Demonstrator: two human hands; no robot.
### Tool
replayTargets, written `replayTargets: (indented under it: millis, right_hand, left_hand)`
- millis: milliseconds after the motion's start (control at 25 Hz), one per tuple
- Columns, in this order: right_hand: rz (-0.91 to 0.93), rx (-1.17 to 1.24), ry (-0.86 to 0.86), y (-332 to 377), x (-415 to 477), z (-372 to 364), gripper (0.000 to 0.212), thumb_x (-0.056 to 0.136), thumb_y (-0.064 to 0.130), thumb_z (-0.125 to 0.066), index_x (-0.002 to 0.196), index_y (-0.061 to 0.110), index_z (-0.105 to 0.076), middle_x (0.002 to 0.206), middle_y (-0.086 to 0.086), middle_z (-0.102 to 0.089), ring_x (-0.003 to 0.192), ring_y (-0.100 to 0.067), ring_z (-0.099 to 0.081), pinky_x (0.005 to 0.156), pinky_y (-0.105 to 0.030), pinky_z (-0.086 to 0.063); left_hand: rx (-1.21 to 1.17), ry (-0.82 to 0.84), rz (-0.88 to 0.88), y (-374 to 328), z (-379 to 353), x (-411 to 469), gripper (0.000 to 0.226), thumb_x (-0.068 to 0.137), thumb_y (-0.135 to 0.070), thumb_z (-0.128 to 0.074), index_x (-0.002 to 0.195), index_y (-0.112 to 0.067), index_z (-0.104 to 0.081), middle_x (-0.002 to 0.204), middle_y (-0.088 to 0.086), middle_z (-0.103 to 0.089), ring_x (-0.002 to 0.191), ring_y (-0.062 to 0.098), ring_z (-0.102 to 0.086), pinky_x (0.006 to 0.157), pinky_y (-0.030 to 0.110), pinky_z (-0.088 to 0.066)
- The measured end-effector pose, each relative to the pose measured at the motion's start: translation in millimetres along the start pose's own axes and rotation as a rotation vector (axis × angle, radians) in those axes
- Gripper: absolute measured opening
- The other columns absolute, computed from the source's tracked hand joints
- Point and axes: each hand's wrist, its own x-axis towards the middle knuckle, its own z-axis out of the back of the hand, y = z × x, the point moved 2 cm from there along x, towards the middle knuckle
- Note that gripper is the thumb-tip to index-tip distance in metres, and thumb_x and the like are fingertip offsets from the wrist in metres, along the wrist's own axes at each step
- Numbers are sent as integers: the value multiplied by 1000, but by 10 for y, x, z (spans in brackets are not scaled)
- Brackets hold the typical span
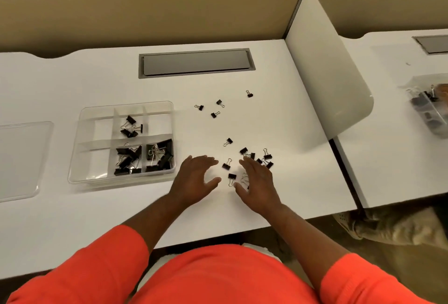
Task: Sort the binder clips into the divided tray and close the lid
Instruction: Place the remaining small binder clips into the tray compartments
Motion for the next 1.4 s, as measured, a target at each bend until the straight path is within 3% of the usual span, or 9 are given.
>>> replayTargets:
  millis: [160, 360, 520, 760, 1000, 1240, 1400]
  right_hand:
    - [11, -2, 32, -418, -23, 142, 59, 86, 29, -68, 142, 21, -50, 146, 2, -52, 138, -19, -43, 114, -26, -19]
    - [101, -42, 104, -783, -4, 242, 53, 87, 10, -61, 138, 24, -58, 142, -1, -58, 131, -21, -51, 107, -32, -29]
    - [163, -57, 158, -888, 58, 232, 45, 90, 13, -63, 132, 28, -64, 138, 0, -61, 127, -22, -55, 101, -35, -33]
    - [230, -71, 204, -919, 103, 157, 33, 88, 20, -65, 120, 24, -69, 128, 3, -64, 119, -20, -57, 93, -34, -34]
    - [259, -62, 203, -895, 159, 141, 25, 86, 28, -70, 111, 25, -67, 116, 7, -64, 110, -16, -57, 89, -34, -38]
    - [262, -56, 186, -843, 150, 113, 30, 85, 21, -66, 115, 22, -69, 109, 7, -65, 104, -16, -59, 87, -33, -40]
    - [234, -50, 157, -783, 169, 185, 34, 79, 24, -65, 114, 22, -66, 107, 9, -62, 102, -15, -58, 87, -31, -38]
  left_hand:
    - [-29, 10, 30, -340, -337, 14, 44, 79, -45, -72, 120, -29, -66, 121, -11, -67, 113, 12, -59, 101, 32, -42]
    - [-82, 61, 58, -690, -751, 51, 42, 82, -41, -71, 122, -28, -64, 115, -10, -66, 107, 11, -59, 89, 24, -44]
    - [-11, 95, 4, -855, -970, 141, 40, 85, -37, -66, 123, -24, -63, 107, -4, -64, 98, 18, -58, 80, 28, -43]
    - [57, 48, -46, -837, -1017, 142, 34, 75, -12, -58, 105, -17, -73, 101, 1, -67, 94, 25, -61, 74, 38, -51]
    - [88, 51, 56, -785, -1021, 83, 27, 82, -24, -67, 108, -18, -70, 112, 0, -64, 99, 22, -59, 78, 36, -50]
    - [105, 20, -18, -836, -1070, 93, 21, 79, -10, -70, 99, -16, -75, 90, 1, -69, 75, 24, -62, 58, 31, -50]
    - [42, 39, 20, -836, -1019, 105, 26, 84, -15, -60, 106, -17, -73, 95, 2, -67, 89, 26, -59, 66, 35, -49]
